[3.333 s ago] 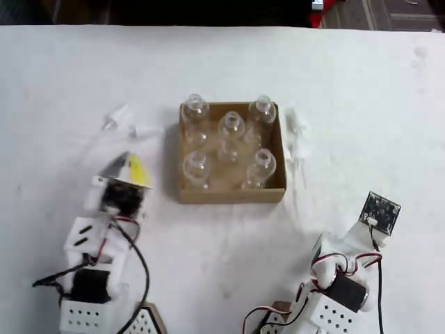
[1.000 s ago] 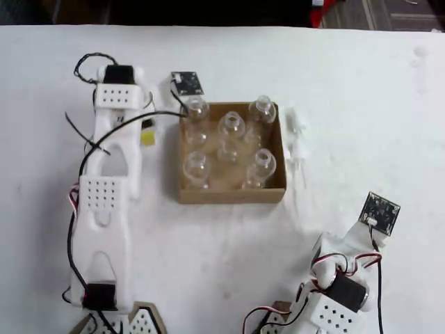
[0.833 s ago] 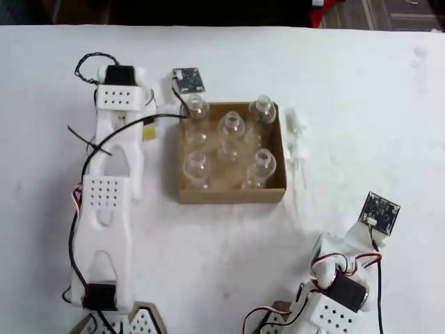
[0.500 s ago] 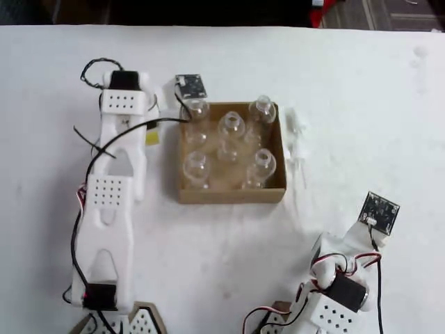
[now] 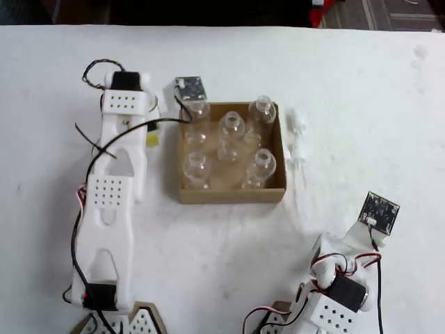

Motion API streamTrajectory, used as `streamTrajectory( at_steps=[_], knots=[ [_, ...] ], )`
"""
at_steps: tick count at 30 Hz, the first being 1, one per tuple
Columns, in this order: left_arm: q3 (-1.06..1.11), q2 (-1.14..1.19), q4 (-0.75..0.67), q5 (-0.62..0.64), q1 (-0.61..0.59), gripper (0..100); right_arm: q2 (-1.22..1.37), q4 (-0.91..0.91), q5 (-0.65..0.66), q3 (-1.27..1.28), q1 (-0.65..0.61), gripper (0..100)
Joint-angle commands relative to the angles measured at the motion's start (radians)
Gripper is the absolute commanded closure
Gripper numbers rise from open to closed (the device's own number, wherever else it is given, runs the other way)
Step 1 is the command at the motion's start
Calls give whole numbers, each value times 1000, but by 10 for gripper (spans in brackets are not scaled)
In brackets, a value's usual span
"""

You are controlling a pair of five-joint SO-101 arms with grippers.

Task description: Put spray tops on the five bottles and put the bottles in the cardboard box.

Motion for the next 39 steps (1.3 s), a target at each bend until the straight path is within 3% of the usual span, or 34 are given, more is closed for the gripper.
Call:
streamTrajectory(
  at_steps=[1,10,16,29,33,34,39],
  knots=[
    [3,-8,20,-28,10,894,1,4,5,9,-8,907],
    [5,-8,43,-81,7,926,1,4,5,9,-7,907],
    [6,-7,40,-74,8,790,1,4,5,9,-7,907],
    [77,-19,31,-123,8,854,1,4,5,9,-7,907],
    [60,-21,32,-123,8,989,1,4,5,9,-7,907],
    [40,-21,41,-123,5,973,1,4,5,9,-7,907],
    [-117,-21,51,-21,-24,980,1,4,5,9,-7,907]
  ],
)
